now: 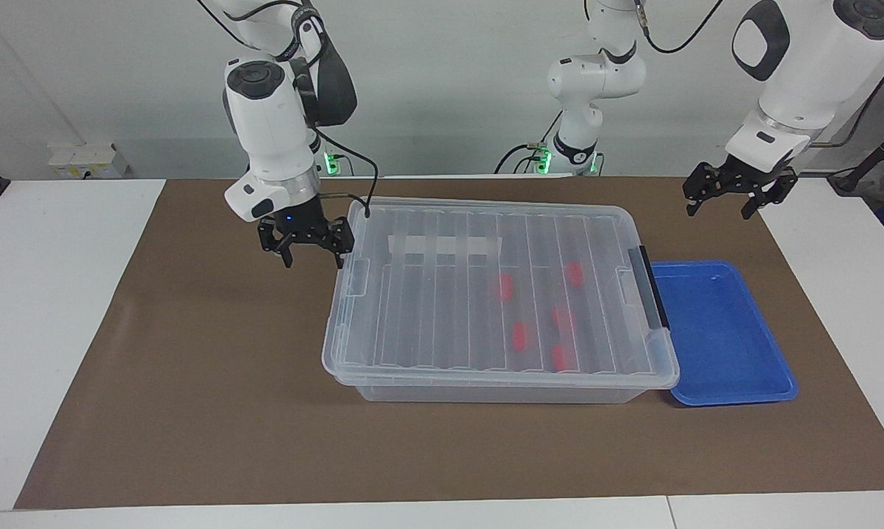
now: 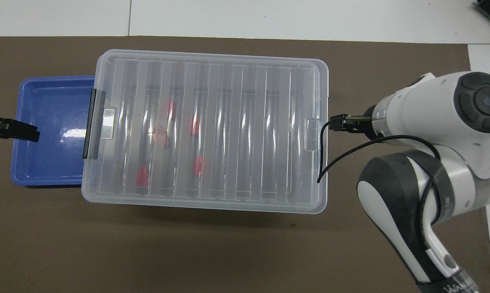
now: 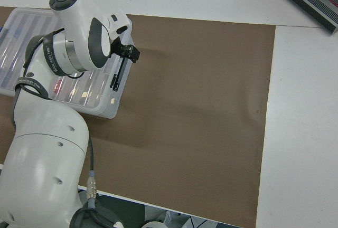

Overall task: Place red block in blue tray from box
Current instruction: 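Slide the clear lid away from the blue tray with the right gripper, then reach the left gripper into the box and grasp a red block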

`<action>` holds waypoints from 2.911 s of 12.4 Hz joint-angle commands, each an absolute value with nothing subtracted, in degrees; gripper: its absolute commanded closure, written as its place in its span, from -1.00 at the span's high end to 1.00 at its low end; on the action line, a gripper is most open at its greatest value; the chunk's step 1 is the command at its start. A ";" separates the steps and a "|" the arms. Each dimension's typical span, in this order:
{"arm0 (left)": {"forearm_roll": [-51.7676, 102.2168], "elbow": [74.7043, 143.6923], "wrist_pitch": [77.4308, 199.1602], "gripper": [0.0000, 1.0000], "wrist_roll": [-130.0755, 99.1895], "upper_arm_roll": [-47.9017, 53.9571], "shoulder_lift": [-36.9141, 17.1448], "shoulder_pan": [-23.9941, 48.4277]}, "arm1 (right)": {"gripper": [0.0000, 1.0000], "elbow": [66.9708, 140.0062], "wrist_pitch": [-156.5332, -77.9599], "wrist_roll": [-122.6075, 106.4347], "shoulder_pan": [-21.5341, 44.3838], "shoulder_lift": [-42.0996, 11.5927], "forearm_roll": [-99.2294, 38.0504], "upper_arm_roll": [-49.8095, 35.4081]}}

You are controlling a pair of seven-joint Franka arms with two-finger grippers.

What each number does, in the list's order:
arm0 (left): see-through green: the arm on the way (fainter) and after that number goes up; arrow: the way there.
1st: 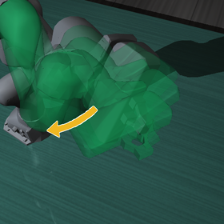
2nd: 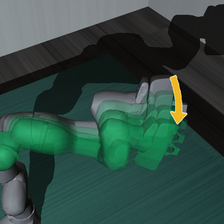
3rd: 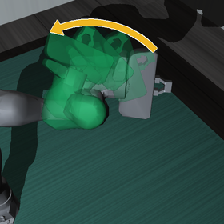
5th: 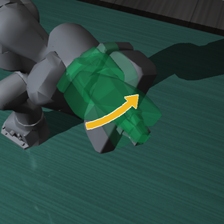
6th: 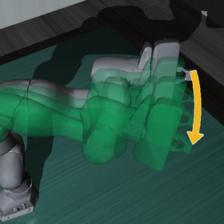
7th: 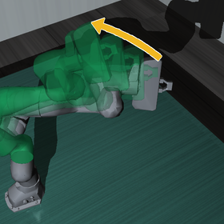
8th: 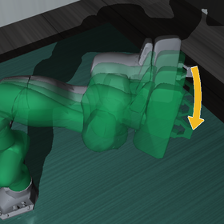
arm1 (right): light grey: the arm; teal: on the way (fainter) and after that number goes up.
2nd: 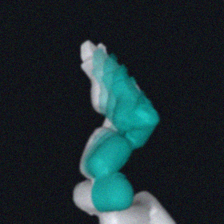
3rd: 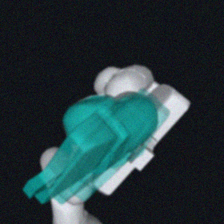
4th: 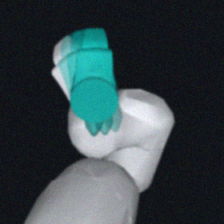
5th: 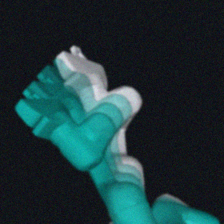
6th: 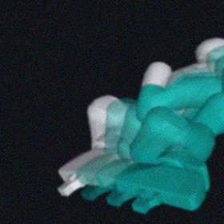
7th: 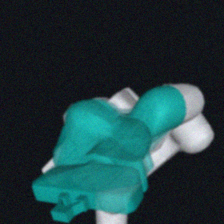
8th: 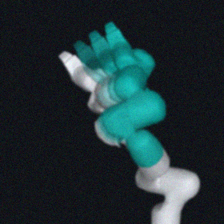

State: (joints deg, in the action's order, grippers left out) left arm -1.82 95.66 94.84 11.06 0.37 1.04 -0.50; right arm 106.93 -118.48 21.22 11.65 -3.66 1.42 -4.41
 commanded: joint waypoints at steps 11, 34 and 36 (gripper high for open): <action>-1.32 97.29 95.36 1.00 11.34 0.09 2.46 -0.53 | 1.00 113.12 -115.32 12.94 9.24 -1.50 0.79 -4.57; -1.14 96.59 97.38 1.00 -11.67 1.23 2.20 9.04 | 1.00 112.50 -112.86 -21.10 -9.49 -2.11 1.76 -4.39; -1.23 96.85 98.17 1.00 -15.01 1.14 2.28 12.03 | 1.00 112.06 -112.50 -20.57 -9.41 -1.67 1.67 -4.39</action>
